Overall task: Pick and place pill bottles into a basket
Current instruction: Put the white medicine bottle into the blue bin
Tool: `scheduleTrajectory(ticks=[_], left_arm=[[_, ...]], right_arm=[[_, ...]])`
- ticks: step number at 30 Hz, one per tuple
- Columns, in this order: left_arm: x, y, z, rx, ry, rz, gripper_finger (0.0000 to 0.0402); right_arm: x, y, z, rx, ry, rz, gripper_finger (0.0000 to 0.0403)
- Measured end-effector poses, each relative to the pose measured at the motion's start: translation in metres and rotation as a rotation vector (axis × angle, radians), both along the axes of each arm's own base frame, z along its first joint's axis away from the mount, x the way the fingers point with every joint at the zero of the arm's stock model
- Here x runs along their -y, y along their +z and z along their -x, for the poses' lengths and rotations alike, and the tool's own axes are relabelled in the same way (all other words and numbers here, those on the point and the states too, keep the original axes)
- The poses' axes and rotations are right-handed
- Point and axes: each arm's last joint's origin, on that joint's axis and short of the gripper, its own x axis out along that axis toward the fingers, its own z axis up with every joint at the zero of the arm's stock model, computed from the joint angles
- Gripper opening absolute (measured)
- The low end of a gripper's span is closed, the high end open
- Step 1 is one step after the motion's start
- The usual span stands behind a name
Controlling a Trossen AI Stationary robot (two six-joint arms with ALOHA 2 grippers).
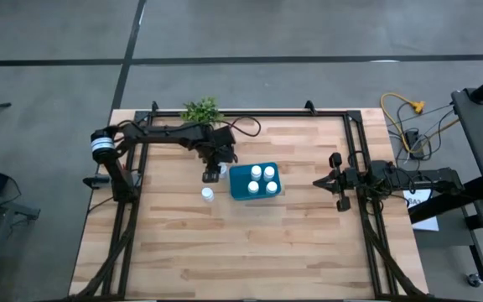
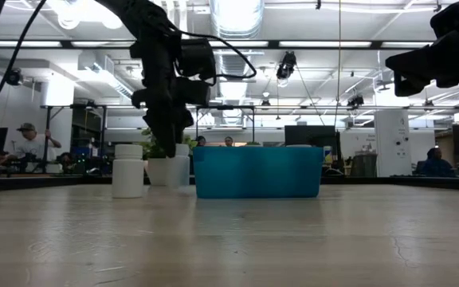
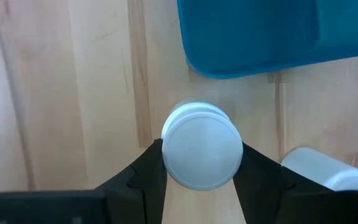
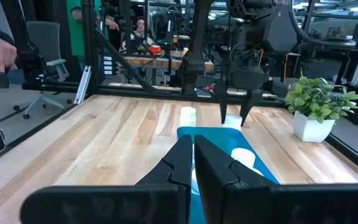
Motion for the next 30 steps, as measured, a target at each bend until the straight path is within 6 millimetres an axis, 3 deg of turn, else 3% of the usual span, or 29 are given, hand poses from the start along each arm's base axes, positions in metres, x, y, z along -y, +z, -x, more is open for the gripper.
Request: scheduleTrajectory(ticks=[22, 30], left_arm=[[-0.001, 0.067, -0.012, 0.048, -0.035, -0.032, 0.0138], [0.003, 0.081, -0.016, 0.081, -0.058, -0.019, 0.0138]], right_arm=[[0.0, 0.0, 0.0, 0.0, 0.0, 0.0, 0.0009], [0.0, 0.0, 0.0, 0.0, 0.0, 0.0, 0.0009]])
